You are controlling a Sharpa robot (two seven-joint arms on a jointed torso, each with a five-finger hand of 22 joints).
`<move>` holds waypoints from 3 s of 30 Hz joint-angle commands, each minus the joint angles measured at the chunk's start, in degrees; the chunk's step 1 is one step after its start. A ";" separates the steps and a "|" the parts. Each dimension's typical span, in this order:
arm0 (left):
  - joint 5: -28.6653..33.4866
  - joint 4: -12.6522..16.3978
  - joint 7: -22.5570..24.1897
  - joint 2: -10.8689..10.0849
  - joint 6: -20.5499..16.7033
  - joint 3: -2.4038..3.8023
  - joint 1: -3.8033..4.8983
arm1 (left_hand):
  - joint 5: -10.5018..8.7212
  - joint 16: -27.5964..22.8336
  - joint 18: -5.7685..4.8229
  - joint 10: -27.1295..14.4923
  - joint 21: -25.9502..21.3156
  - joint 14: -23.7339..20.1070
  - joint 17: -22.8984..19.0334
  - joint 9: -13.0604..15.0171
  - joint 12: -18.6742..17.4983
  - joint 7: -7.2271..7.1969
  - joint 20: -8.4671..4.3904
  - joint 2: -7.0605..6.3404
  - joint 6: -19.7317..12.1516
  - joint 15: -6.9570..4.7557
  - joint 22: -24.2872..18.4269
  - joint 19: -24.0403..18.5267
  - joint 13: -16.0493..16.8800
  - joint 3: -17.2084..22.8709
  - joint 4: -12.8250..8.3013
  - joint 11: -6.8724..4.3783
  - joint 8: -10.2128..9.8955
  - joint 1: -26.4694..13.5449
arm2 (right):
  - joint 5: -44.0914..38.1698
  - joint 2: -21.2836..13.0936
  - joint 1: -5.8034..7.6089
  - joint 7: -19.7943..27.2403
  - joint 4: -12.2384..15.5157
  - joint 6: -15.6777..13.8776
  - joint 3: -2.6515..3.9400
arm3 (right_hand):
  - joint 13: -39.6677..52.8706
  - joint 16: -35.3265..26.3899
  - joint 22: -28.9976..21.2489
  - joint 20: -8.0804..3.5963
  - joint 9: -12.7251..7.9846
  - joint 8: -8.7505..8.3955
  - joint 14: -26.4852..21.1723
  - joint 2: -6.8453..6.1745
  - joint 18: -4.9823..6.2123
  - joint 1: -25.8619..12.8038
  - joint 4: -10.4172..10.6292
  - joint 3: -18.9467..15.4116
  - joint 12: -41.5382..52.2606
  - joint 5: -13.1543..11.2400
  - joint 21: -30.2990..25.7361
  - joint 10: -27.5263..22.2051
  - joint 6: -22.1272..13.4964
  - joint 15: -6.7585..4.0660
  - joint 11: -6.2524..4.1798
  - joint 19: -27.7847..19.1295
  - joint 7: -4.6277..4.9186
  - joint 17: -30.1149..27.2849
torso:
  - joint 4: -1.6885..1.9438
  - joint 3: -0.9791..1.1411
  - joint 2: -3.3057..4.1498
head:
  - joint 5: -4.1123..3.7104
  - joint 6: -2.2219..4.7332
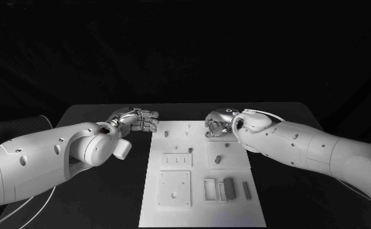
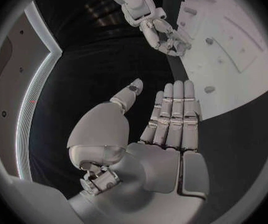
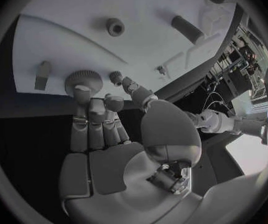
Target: Assemble the parts on the task board
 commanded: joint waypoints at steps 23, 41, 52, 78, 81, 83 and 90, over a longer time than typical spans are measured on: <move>0.34 -0.11 0.31 0.30 0.52 0.32 0.12 | -0.33 -0.44 0.74 0.24 -0.42 0.30 0.23 0.06 -0.39 0.19 -0.13 0.17 0.00 0.07 -0.06 0.54 0.14 -0.36 0.06 0.15 -0.31 -0.43 | -1.83 0.05 -0.76 -0.16 0.19 1.89 0.01 | 0.25 1.29 1.34 -0.44 0.47 0.76 0.33 1.18 1.73 0.12 -0.08 1.11 1.14 0.34 1.61 0.26 2.71 -0.31 -0.11 -0.15 -0.57 0.07 | 0.20 0.14 1.05 | -0.19 -0.34; 0.34 -0.35 0.10 0.34 0.69 0.32 0.12 | -0.36 -0.51 0.70 0.26 -0.47 0.31 0.34 0.09 -0.48 0.18 -0.14 0.23 0.03 0.07 -0.07 0.57 0.21 -0.38 0.07 0.15 -0.35 -0.48 | -2.85 -0.59 -0.99 -0.46 0.69 2.63 0.02 | -0.15 1.74 1.30 -0.69 1.09 1.66 0.67 2.45 1.73 0.96 -0.17 1.57 1.14 0.36 2.52 1.21 5.34 -1.00 -0.87 -0.26 -1.37 -0.21 | 0.20 0.16 1.31 | -0.10 -0.21; 0.34 -0.45 0.11 0.21 0.71 0.32 0.12 | -0.38 -0.57 0.68 0.29 -0.51 0.32 0.42 0.11 -0.54 0.18 -0.15 0.27 0.05 0.07 -0.07 0.59 0.26 -0.40 0.09 0.15 -0.38 -0.56 | -2.84 -1.13 -1.08 -0.59 0.81 2.49 0.02 | -0.15 2.17 1.30 -0.86 1.09 1.39 0.91 2.20 1.73 1.03 -0.19 1.40 1.31 0.16 3.00 1.63 5.28 -1.10 -0.92 -0.01 -1.41 -0.14 | 0.18 0.20 1.41 | 0.04 0.10; 0.34 -0.44 -0.15 0.09 0.46 0.32 0.12 | -0.39 -0.66 0.66 0.34 -0.56 0.34 0.56 0.15 -0.64 0.17 -0.17 0.37 0.10 0.06 -0.08 0.63 0.34 -0.42 0.15 0.15 -0.42 -0.67 | -2.80 -1.59 -1.05 -0.15 2.81 -2.82 0.05 | -0.34 2.95 1.21 -1.00 2.04 2.09 1.05 4.87 1.73 2.07 -0.08 6.26 1.28 -2.86 4.07 2.55 8.55 -1.80 -1.76 0.02 -2.32 -0.30 | 0.25 0.19 1.54 | -0.05 0.27; 0.34 -0.47 -0.19 0.07 0.46 0.32 0.12 | -0.39 -0.67 0.65 0.34 -0.57 0.35 0.58 0.16 -0.66 0.17 -0.17 0.38 0.10 0.06 -0.08 0.63 0.35 -0.42 0.16 0.15 -0.43 -0.69 | -2.97 -1.86 -0.97 -0.59 3.78 -3.99 0.09 | -0.36 3.01 1.20 -1.05 2.13 2.16 1.13 4.71 1.73 2.01 -0.07 6.42 1.27 -2.88 4.17 2.69 8.78 -1.87 -1.83 0.10 -2.39 -0.32 | 0.23 0.20 1.52 | -0.05 0.35; 0.34 -0.47 -0.20 0.07 0.43 0.32 0.12 | -0.39 -0.68 0.65 0.34 -0.58 0.35 0.59 0.16 -0.67 0.17 -0.18 0.39 0.11 0.06 -0.08 0.64 0.36 -0.42 0.16 0.15 -0.43 -0.70 | -3.24 -1.96 -0.84 -1.09 4.37 -4.89 0.16 | -0.38 3.04 1.21 -1.08 2.15 2.16 1.17 4.60 1.73 1.98 -0.08 6.48 1.27 -2.88 4.22 2.76 8.84 -1.90 -1.85 0.15 -2.42 -0.32 | 0.21 0.18 1.52 | -0.01 0.41; 0.34 -0.45 -0.35 0.04 0.43 0.32 0.12 | -0.40 -0.71 0.64 0.35 -0.59 0.35 0.64 0.17 -0.71 0.16 -0.18 0.41 0.11 0.06 -0.08 0.65 0.39 -0.43 0.18 0.15 -0.45 -0.74 | -3.54 -1.85 -0.12 -2.52 6.30 -7.70 0.38 | -0.50 3.19 1.18 -1.25 2.17 1.86 1.46 3.77 1.73 1.74 -0.01 6.76 1.22 -2.84 4.50 3.23 8.62 -1.94 -1.85 0.42 -2.40 -0.39 | 0.27 0.16 1.55 | 0.26 0.69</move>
